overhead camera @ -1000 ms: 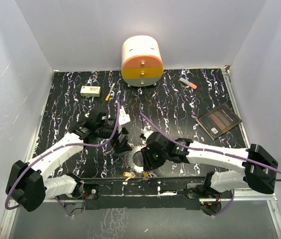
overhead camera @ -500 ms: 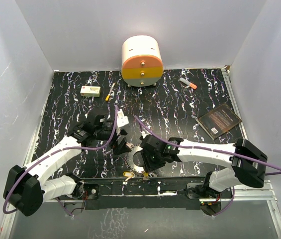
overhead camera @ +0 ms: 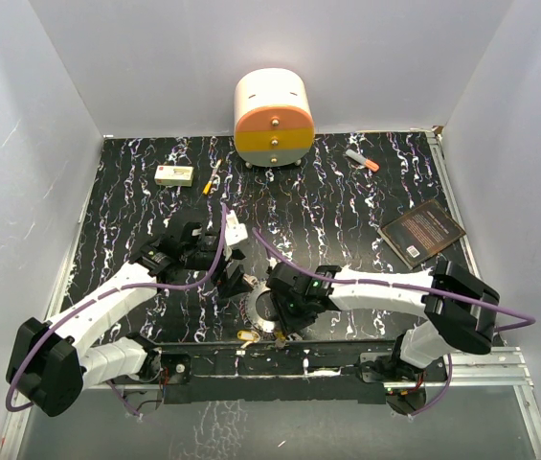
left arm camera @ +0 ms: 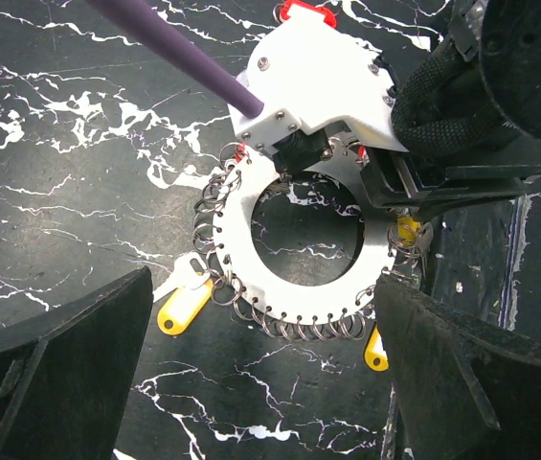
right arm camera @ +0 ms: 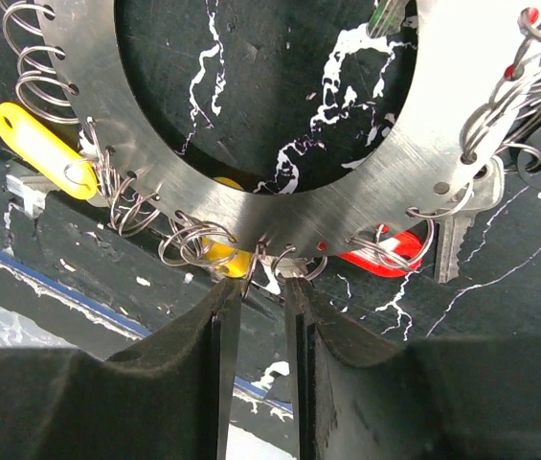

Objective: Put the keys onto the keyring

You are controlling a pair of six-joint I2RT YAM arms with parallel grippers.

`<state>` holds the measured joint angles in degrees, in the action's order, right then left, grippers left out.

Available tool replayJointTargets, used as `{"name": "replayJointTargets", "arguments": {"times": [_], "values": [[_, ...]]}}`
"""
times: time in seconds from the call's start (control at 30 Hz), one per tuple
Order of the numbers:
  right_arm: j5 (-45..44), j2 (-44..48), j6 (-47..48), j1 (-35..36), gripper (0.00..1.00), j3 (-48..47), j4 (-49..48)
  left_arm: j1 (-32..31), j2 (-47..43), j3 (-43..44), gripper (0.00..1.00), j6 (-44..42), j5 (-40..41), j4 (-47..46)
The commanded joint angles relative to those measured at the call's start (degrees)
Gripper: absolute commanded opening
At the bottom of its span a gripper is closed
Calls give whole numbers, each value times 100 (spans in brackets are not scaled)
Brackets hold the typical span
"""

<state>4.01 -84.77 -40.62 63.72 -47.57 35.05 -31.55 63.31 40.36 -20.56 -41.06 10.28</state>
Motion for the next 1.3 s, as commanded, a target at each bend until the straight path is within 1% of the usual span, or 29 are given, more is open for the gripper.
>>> {"name": "replayJointTargets", "arguments": {"times": [0.0, 0.07, 0.1, 0.27, 0.43, 0.53, 0.57, 0.6, 0.63, 0.67, 0.7, 0.83, 0.97, 1.03, 1.13, 1.2, 1.27], "values": [[14, -65, 69, 34, 26, -286, -267, 39, -159, -32, 97, -15, -41, -53], [-67, -111, 93, 30, 13, -276, -255, 36, -167, -43, 97, -27, -3, -53], [-143, -118, 99, 34, 9, -279, -222, 35, -168, -39, 97, -35, 17, -48], [-806, 162, 155, -125, 8, -302, 160, 39, -169, 30, 97, -80, 129, 34], [-1359, 627, 552, -620, 8, -427, 625, 41, -148, 99, 97, -98, 175, 23], [-1448, 748, 824, -956, 8, -451, 790, 46, -135, 121, 97, -78, 190, 0], [-1508, 747, 869, -1018, 8, -452, 855, 45, -135, 117, 97, -74, 199, 3], [-1582, 732, 887, -1054, 16, -474, 935, 48, -128, 120, 97, -75, 214, 10], [-1642, 712, 893, -1063, 28, -512, 1000, 49, -133, 128, 97, -76, 231, 29], [-1659, 694, 893, -1065, 37, -556, 1031, 44, -133, 130, 97, -84, 254, 50], [-1637, 684, 897, -1061, 40, -615, 1032, 53, -129, 130, 97, -90, 286, 71], [-1364, 672, 1013, -1055, 41, -839, 721, 140, -118, 156, 97, 132, 596, -26], [-1170, 671, 1385, -929, 39, -956, 165, 420, -37, 190, 97, 420, 833, -186], [-984, 580, 1547, -875, 35, -1044, -172, 587, 46, 195, 97, 597, 997, -263], [-773, 164, 1650, -815, 33, -1315, -448, 923, 135, 230, 97, 905, 1338, -354], [-801, -234, 1664, -734, 35, -1552, -445, 1204, 166, 300, 97, 1070, 1527, -297], [-854, -691, 1622, -656, 36, -1793, -403, 1446, 188, 385, 97, 1235, 1880, -113]]}}
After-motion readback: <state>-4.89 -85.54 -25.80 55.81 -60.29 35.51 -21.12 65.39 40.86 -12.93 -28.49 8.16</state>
